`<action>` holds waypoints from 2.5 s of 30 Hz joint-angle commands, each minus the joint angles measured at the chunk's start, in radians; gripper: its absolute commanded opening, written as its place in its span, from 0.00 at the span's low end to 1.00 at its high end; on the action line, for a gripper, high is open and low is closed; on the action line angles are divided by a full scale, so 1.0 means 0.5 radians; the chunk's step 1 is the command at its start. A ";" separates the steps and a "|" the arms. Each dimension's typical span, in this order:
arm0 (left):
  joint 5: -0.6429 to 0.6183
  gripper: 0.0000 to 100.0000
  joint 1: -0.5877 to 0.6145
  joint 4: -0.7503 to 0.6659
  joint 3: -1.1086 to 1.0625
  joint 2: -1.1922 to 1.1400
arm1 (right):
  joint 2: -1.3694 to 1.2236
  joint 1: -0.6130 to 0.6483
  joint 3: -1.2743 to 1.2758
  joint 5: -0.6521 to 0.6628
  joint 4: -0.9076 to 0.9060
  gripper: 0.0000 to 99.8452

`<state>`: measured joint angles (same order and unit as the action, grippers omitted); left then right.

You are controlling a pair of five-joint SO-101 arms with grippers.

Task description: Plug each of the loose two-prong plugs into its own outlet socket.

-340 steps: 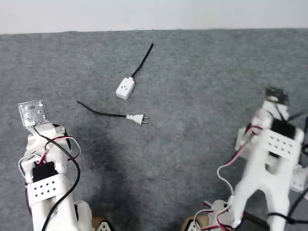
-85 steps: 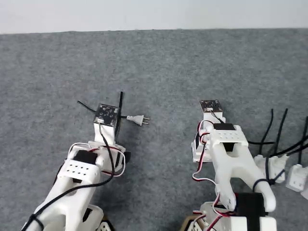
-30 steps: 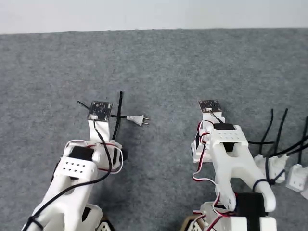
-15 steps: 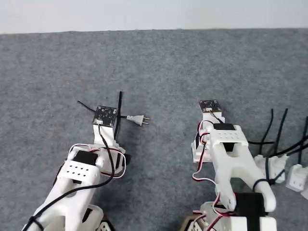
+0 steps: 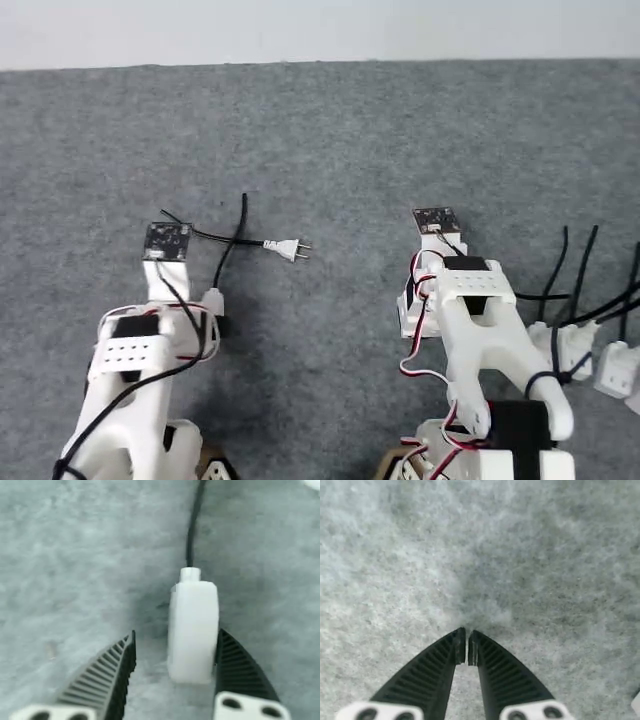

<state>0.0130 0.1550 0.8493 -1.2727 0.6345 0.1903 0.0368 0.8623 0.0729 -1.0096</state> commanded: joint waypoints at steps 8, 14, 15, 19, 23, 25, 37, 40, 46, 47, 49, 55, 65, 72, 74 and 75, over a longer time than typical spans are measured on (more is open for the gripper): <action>0.264 0.24 0.356 -0.095 0.048 0.025 | 0.023 -0.020 -0.009 0.028 -0.017 0.01; 0.304 0.24 0.347 -0.083 0.100 0.028 | 0.023 -0.014 -0.009 0.028 -0.017 0.01; 0.304 0.24 0.347 -0.083 0.115 0.028 | 0.023 -0.014 -0.009 0.028 -0.017 0.01; 0.310 0.24 0.313 -0.083 0.155 0.025 | 0.023 -0.014 -0.009 0.028 -0.017 0.01; 0.439 0.24 0.187 -0.092 0.140 0.003 | 0.023 -0.014 -0.009 0.028 -0.017 0.01; 0.454 0.24 0.150 -0.080 0.146 0.003 | 0.023 -0.014 -0.009 0.028 -0.017 0.01; 0.718 0.20 0.147 -0.006 0.158 0.000 | 0.023 -0.020 -0.009 0.028 -0.020 0.01; 0.801 0.16 0.141 0.012 0.204 0.000 | 0.023 -0.020 -0.009 0.028 -0.020 0.01; 0.798 0.16 0.077 0.018 0.229 -0.114 | 0.020 -0.023 -0.006 0.028 -0.023 0.01; 0.795 0.16 0.071 0.009 0.241 -0.193 | 0.020 -0.023 -0.006 0.028 -0.023 0.01; 0.795 0.16 0.052 0.006 0.324 -0.399 | 0.017 -0.023 -0.006 0.028 -0.023 0.01; 0.795 0.13 0.052 0.141 0.735 -0.976 | 0.017 -0.023 -0.006 0.028 -0.023 0.01; 0.034 0.01 -0.249 0.316 0.824 -0.939 | 0.020 -0.026 -0.006 0.028 -0.020 0.01; -0.715 0.01 -0.608 0.439 0.824 -0.654 | 0.020 -0.026 -0.006 0.028 -0.020 0.01; -0.718 0.01 -0.598 0.439 0.824 -0.669 | 0.020 -0.026 -0.006 0.028 -0.020 0.01; -0.718 0.01 -0.589 0.436 0.827 -0.694 | 0.020 -0.026 -0.006 0.028 -0.020 0.01</action>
<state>-0.2984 -0.1335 1.0610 -0.8738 0.2662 0.1903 0.0338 0.8623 0.0729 -1.0096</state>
